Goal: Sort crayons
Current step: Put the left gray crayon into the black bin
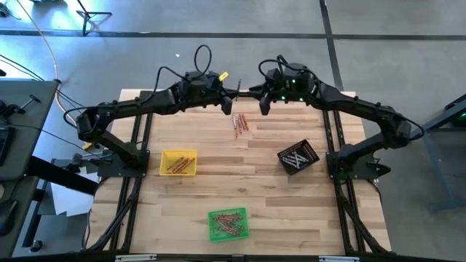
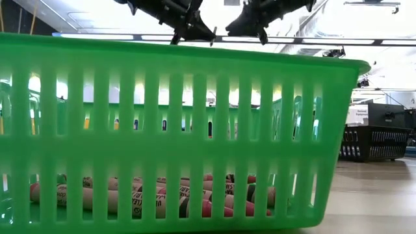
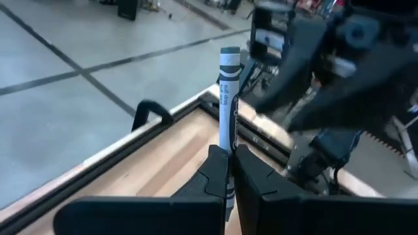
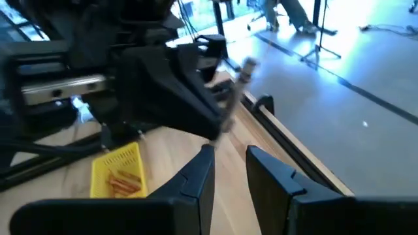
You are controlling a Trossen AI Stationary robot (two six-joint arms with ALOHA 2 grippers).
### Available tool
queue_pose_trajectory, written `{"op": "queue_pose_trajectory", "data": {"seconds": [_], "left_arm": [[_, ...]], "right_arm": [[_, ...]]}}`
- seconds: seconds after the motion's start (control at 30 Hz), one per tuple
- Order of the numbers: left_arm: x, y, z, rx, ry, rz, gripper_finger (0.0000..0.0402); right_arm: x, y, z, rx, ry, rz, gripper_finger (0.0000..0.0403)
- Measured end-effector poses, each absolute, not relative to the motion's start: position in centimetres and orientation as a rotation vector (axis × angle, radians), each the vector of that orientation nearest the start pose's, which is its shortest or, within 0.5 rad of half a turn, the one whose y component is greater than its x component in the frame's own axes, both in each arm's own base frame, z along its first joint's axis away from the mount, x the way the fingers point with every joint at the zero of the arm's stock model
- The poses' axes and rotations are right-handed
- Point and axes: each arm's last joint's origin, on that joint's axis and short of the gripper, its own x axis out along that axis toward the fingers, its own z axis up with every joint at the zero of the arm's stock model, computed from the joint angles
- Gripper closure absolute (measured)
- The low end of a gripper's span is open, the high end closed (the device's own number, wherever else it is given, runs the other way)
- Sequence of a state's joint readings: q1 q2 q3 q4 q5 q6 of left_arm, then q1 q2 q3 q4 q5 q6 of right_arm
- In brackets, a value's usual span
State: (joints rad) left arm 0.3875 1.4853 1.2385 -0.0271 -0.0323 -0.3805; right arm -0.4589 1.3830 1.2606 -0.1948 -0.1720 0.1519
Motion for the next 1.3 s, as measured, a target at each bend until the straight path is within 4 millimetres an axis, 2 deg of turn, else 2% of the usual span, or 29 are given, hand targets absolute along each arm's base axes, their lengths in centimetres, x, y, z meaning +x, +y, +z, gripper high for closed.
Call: {"op": "queue_pose_trajectory", "data": {"seconds": [0.2,0.27,0.37,0.4,0.47,0.53,0.63,0.7,0.9,1.07,1.3], "left_arm": [[31.8,12.5,33.6,-0.4,0.224,0.456,0.0401],[31.8,12.5,33.6,-0.399,0.23,0.456,0.0401],[31.8,12.5,33.5,-0.4,0.238,0.458,0.0401],[31.8,12.5,33.5,-0.401,0.24,0.458,0.0401],[31.8,12.5,33.4,-0.402,0.247,0.459,0.0401],[31.8,12.5,33.4,-0.402,0.249,0.46,0.0401],[31.8,12.5,33.4,-0.404,0.241,0.461,0.0401],[31.8,12.6,33.6,-0.405,0.218,0.466,0.0401],[33.2,12.8,33.5,-0.391,0.129,0.459,0.0401],[34.3,13.2,32.3,-0.46,0.117,0.434,0.0401],[34.6,12.8,32.4,-0.457,0.095,0.417,0.0401]], "right_arm": [[27.6,-14.3,35.2,0.219,0.341,-0.321,0.032],[27.0,-14.2,33.1,0.258,0.395,-0.326,0.032],[25.4,-13.5,28.8,0.368,0.477,-0.351,0.032],[24.8,-13.3,27.6,0.41,0.469,-0.356,0.032],[24.2,-13.1,26.5,0.494,0.363,-0.348,0.032],[23.9,-13.3,27.2,0.548,0.161,-0.328,0.032],[23.5,-13.4,30.0,0.524,-0.168,-0.282,0.032],[23.3,-13.4,31.0,0.499,-0.263,-0.285,0.032],[24.7,-13.3,31.4,0.551,-0.134,-0.333,0.032],[25.2,-12.5,33.6,0.429,-0.17,-0.285,0.0318],[25.3,-12.7,33.0,0.374,-0.022,-0.373,0.0265]]}}
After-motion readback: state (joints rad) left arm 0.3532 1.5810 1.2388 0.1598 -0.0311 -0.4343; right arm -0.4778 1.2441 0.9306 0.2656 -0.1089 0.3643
